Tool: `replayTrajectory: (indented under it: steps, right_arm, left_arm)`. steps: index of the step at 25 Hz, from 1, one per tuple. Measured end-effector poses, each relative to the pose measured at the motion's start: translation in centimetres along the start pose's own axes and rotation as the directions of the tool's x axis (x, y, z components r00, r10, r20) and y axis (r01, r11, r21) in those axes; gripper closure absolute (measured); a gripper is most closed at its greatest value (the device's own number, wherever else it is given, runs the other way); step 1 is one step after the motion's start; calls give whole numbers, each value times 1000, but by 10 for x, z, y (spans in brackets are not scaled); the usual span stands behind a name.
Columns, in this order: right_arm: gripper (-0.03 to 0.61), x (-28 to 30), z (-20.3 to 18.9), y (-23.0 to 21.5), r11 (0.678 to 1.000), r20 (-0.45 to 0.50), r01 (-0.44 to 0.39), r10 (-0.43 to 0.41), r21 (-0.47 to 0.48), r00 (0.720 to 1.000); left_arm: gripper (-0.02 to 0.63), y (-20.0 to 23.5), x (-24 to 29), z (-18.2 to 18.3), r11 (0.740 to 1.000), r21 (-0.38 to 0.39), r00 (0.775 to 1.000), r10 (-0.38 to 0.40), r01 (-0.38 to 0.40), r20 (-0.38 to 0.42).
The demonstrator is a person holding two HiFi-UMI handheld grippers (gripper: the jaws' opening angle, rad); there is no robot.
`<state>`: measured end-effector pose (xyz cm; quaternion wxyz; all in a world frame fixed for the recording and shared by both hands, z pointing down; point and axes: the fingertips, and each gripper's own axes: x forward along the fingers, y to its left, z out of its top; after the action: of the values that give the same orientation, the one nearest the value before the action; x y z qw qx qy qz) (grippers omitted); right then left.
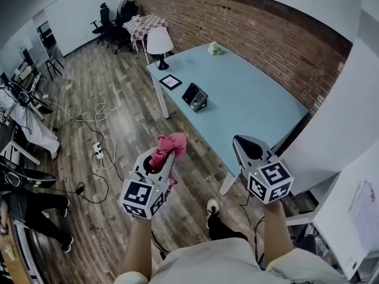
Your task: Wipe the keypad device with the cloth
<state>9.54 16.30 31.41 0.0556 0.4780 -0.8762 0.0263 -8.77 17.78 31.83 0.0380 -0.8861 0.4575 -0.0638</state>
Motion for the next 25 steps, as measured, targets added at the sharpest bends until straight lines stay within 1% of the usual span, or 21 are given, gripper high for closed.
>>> replayTrajectory:
  steps: [5, 9, 13, 17, 20, 25]
  right_arm:
    - [569, 64, 3, -55, 1000, -24, -25, 25, -10, 999]
    - [569, 106, 5, -97, 999, -36, -34, 35, 11, 999]
    - [569, 143, -1, -132, 999, -61, -45, 46, 28, 997]
    - [569, 175, -11, -155, 997, -89, -65, 67, 30, 994]
    - [569, 192, -19, -168, 993, -96, -90, 97, 77, 991]
    - [569, 221, -33, -187, 986, -112, -99, 114, 136, 987]
  left_arm:
    - [512, 36, 76, 6, 1000, 0, 1000, 25, -25, -8]
    - [511, 58, 132, 13, 999, 1, 999, 46, -46, -12]
    - [511, 80, 178, 14, 998, -6, 997, 68, -68, -21]
    - [511, 101, 217, 9, 995, -12, 995, 96, -96, -27]
    - [511, 114, 243, 1, 993, -12, 992, 116, -117, -40]
    - [511, 137, 280, -19, 991, -19, 988, 134, -135, -71]
